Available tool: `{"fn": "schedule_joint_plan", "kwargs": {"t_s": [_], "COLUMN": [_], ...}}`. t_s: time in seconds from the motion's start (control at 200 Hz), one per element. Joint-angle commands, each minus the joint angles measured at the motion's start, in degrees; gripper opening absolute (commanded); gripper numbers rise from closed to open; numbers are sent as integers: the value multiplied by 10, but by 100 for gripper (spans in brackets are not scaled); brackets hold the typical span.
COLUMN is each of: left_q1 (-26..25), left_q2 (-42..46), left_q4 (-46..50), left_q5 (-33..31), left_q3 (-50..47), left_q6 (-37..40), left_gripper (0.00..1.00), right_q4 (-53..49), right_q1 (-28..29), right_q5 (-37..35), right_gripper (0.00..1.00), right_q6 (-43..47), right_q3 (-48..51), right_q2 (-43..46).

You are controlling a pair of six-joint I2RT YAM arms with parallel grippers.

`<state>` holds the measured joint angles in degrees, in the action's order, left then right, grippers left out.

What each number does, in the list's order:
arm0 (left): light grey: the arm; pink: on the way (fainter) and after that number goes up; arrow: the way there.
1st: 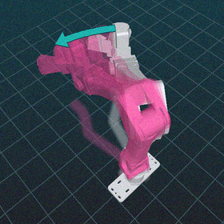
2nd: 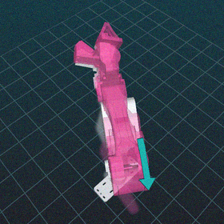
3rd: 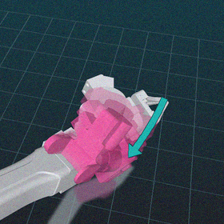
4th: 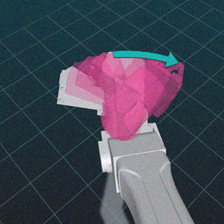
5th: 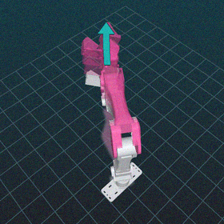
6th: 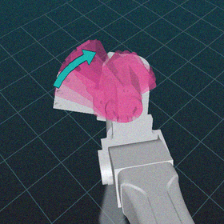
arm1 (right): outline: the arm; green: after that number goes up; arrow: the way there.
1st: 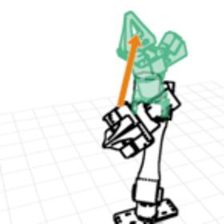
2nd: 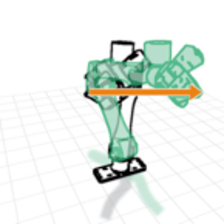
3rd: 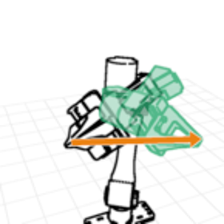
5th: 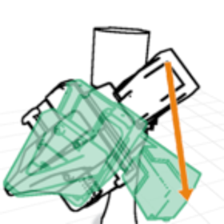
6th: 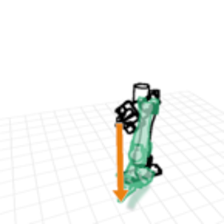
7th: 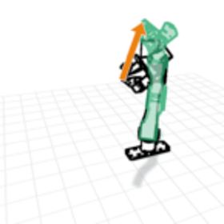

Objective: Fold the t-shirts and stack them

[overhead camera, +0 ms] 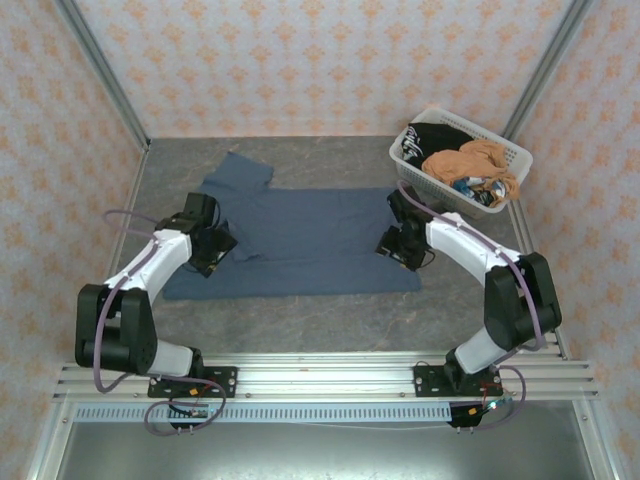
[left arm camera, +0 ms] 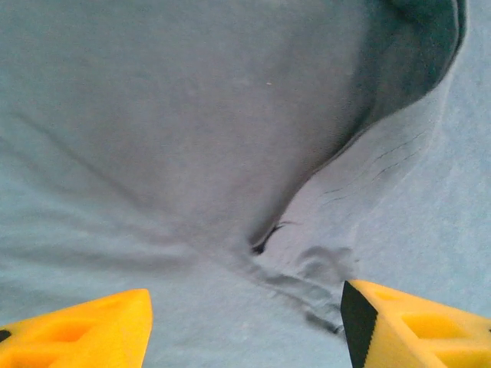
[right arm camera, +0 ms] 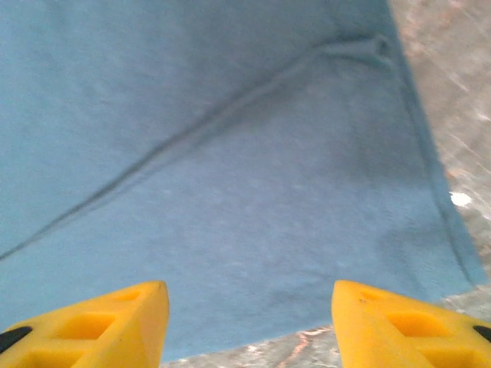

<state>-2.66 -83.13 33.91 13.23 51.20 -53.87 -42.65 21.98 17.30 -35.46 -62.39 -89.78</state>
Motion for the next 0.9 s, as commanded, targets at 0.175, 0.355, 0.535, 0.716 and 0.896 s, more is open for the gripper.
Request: {"fn": "schedule_joint_plan", "kwargs": {"t_s": [0.175, 0.355, 0.535, 0.716, 0.896], "left_q1": [-19, -33, -62, -77, -93], "left_q2": [-105, -132, -165, -207, -255], "left_q4": [-63, -74, -39, -22, 12], "left_q5": [26, 20, 2, 2, 22], "left_q3": [41, 73, 128, 180, 257], "left_q6": [0, -4, 1, 14, 50], "left_gripper": [65, 58, 52, 27, 0], "right_q4": [2, -5, -1, -1, -4], "right_q1": [2, 0, -2, -5, -13], "right_q5": [19, 12, 13, 13, 15], "right_gripper": [59, 59, 59, 58, 56], "right_q6": [-2, -3, -9, -9, -7], "right_q3": [-14, -6, 6, 1, -8], "right_q2": [3, 13, 17, 14, 3]}}
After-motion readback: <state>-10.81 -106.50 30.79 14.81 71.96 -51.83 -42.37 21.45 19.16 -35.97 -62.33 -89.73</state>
